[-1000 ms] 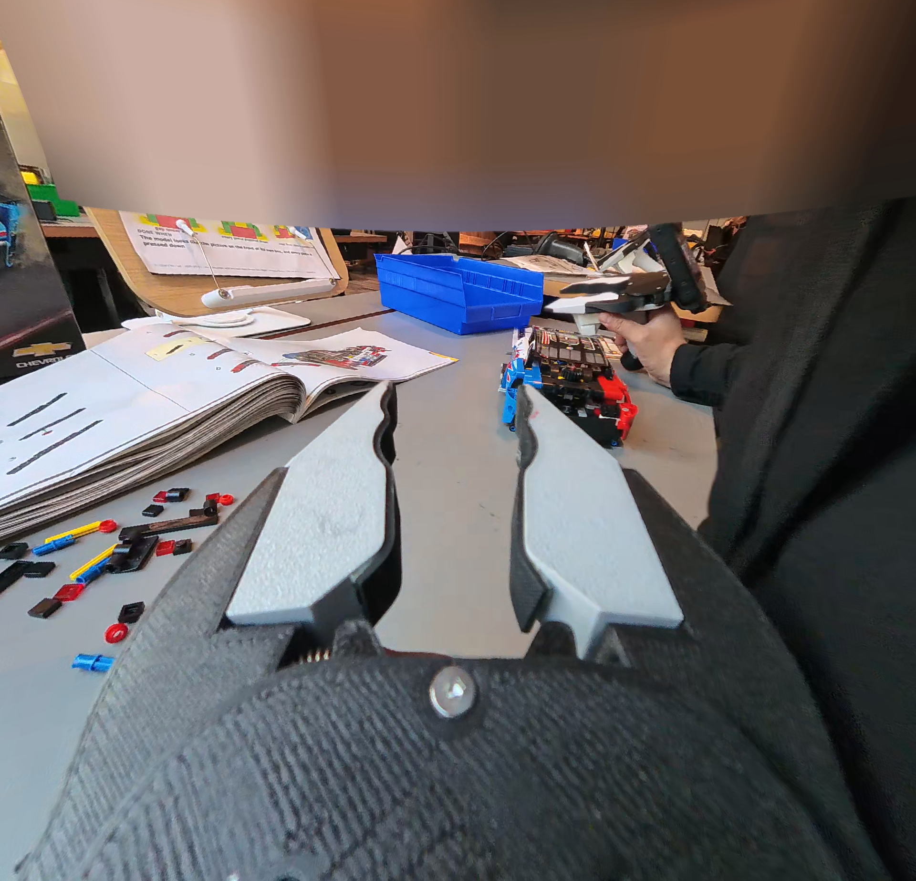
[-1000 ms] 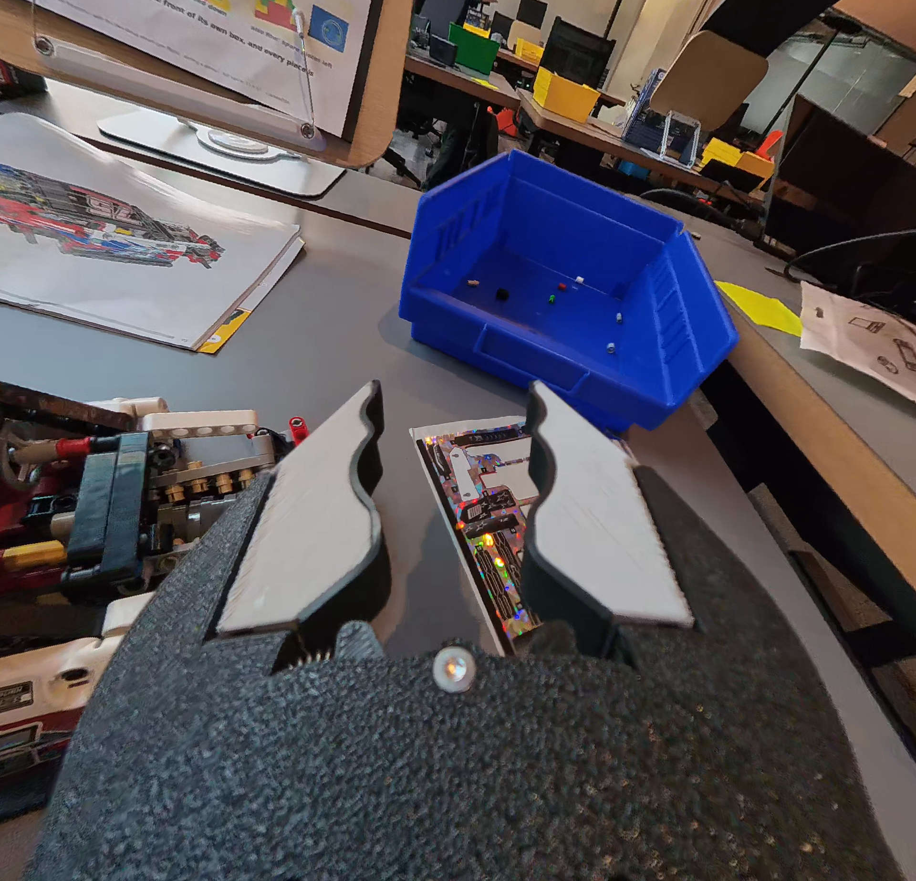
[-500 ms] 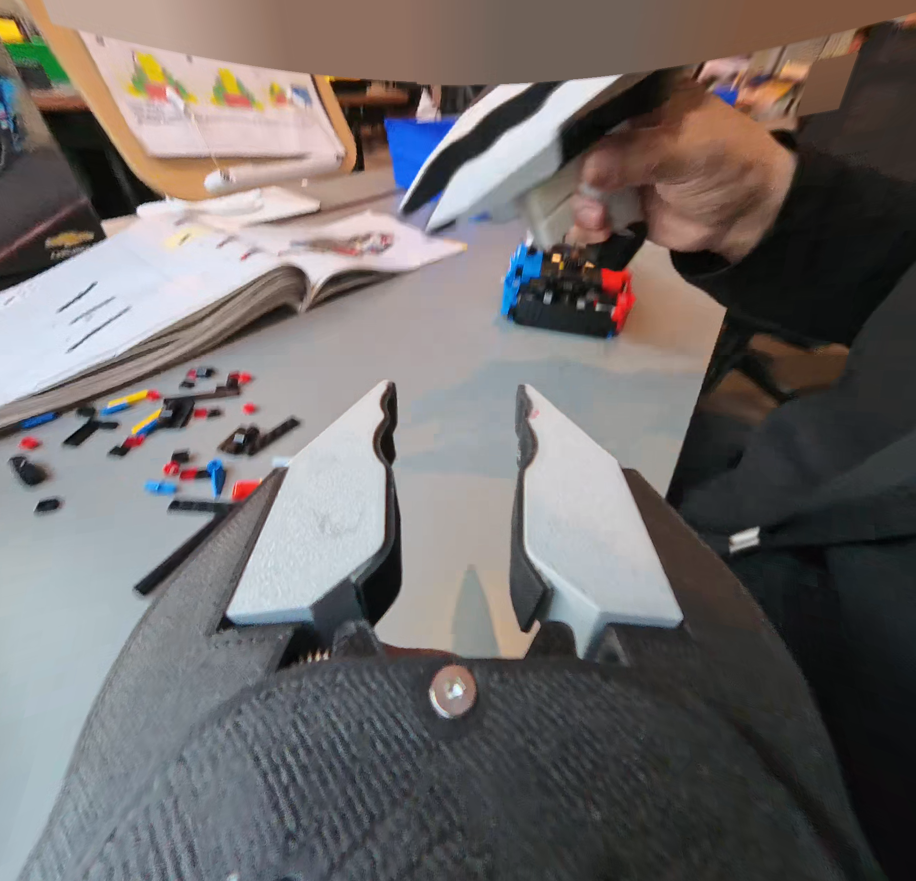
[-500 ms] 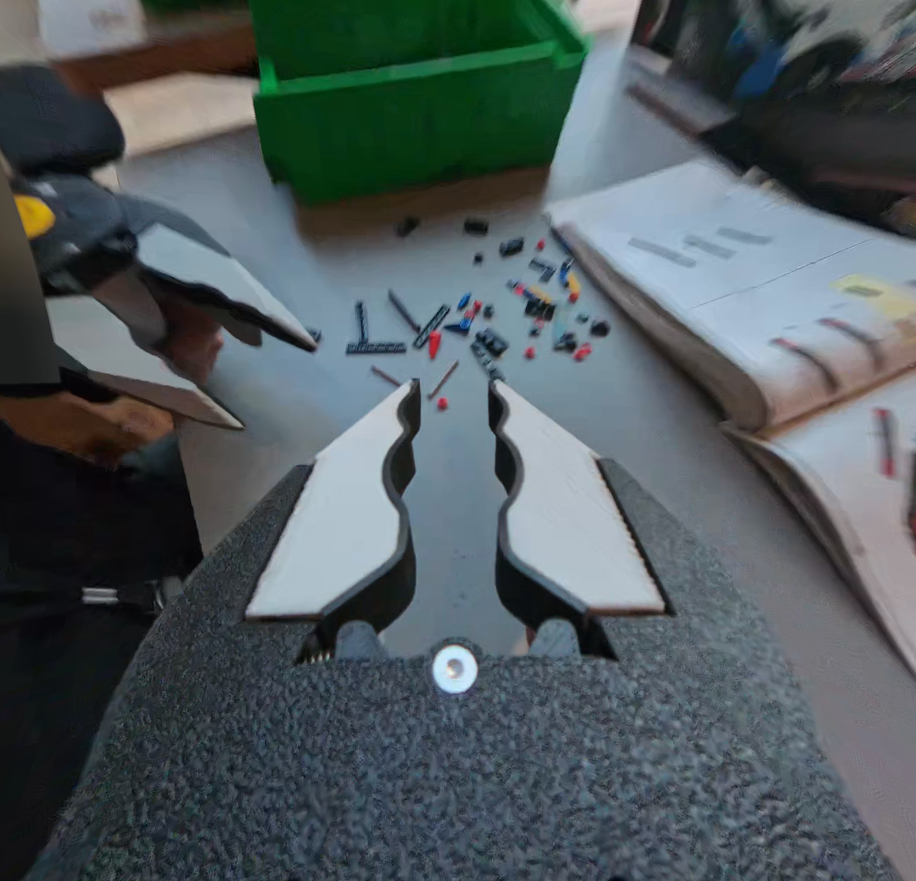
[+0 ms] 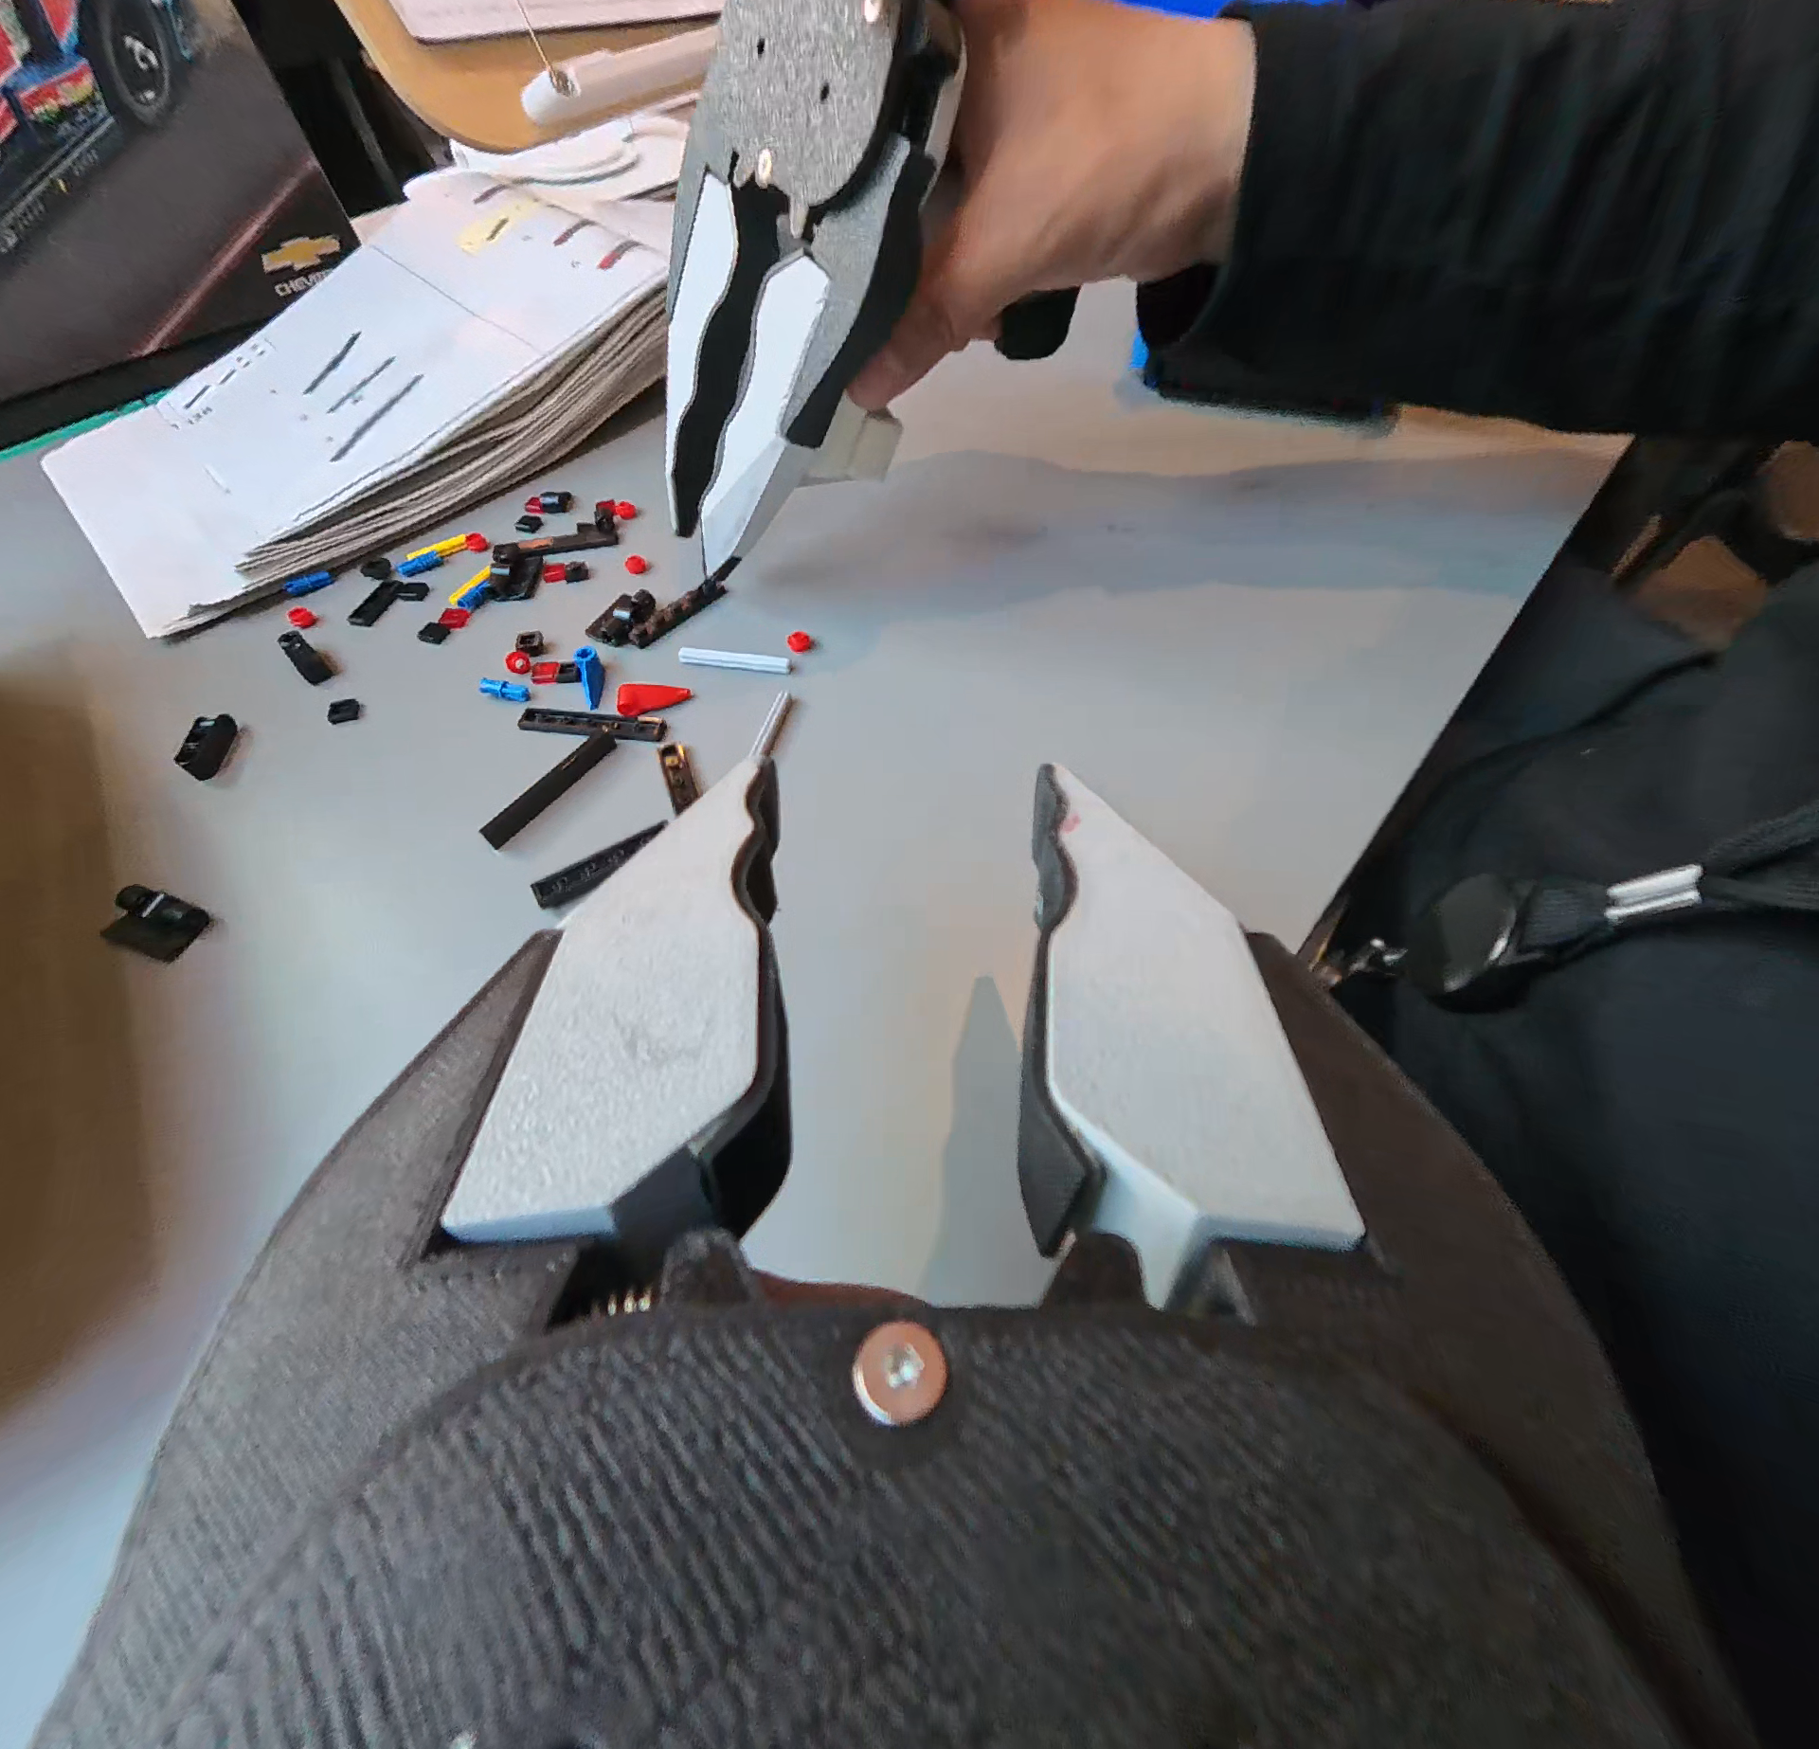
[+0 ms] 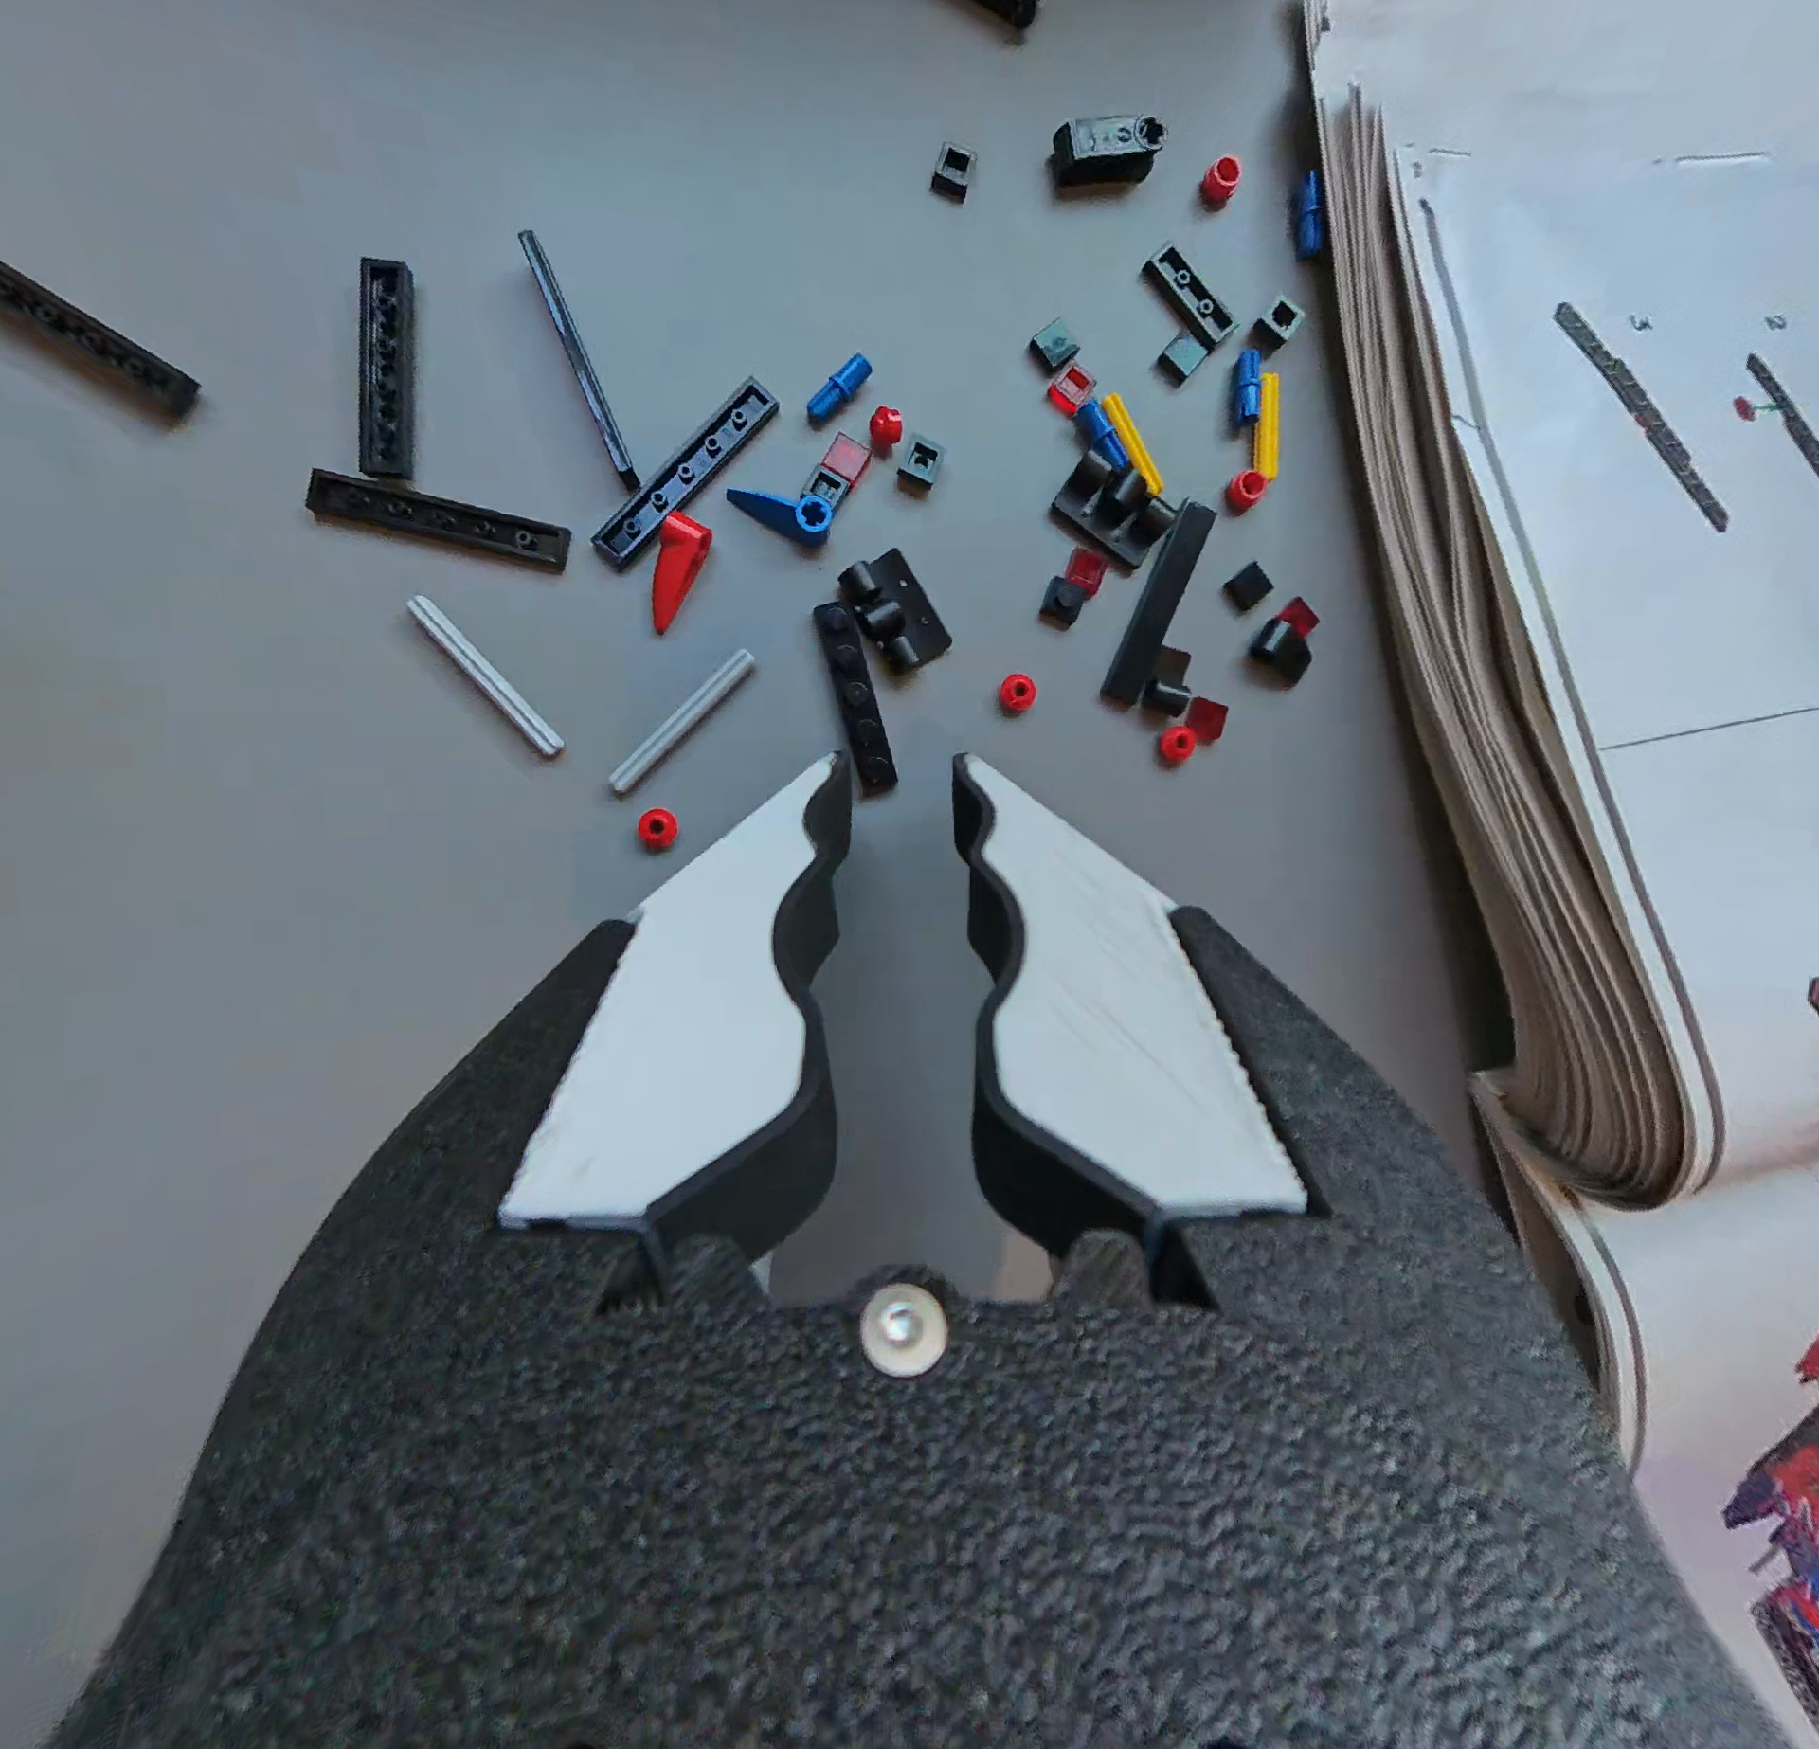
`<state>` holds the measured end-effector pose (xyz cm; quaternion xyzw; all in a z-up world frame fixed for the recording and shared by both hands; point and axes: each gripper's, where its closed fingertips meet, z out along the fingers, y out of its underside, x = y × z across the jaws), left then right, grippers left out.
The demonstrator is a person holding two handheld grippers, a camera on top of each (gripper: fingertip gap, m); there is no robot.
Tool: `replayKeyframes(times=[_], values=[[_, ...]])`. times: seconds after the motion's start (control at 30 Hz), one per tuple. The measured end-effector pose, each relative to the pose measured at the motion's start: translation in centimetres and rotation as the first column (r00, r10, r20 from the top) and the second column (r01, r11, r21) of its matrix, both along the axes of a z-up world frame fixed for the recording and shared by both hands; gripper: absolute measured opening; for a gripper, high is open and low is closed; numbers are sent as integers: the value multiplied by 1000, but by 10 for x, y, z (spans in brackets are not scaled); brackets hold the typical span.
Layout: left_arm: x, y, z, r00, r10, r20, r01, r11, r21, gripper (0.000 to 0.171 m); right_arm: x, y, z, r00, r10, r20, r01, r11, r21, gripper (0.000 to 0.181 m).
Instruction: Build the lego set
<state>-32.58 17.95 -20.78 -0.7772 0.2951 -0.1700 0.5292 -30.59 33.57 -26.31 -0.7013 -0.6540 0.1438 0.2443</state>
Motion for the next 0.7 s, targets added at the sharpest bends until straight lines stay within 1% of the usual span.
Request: replayKeyframes(times=[0.07,0.13,0.23,0.3,0.4,0.57,0.63,0.7], values=[[-1,1,4,999,-1,37,1,1000,4,49,-3,0,-2,1000,3,-1,-3,999,-39,20],[-3,2,2,999,-2,50,2,1000,-11,49,-8,-4,-8,1000,20,10,-19,996,-91,20],[-6,3,-2,998,2,56,0,1000,-24,49,-9,-7,-11,999,34,27,-30,991,-128,8],[-7,2,-3,997,-2,71,4,1000,-26,49,-3,-8,-12,999,31,43,-25,990,-142,8],[-9,3,-3,996,3,87,0,999,-41,49,18,-15,-12,997,15,82,-3,989,-145,8],[-12,4,-4,996,9,91,-5,999,-52,49,80,-44,-13,979,-17,201,45,990,-136,8],[-12,6,-5,995,10,96,-4,998,-67,49,95,-54,-13,977,-25,211,53,990,-129,8],[-10,8,-6,995,7,103,2,997,-83,49,103,-59,-13,979,-31,201,57,991,-124,10]])
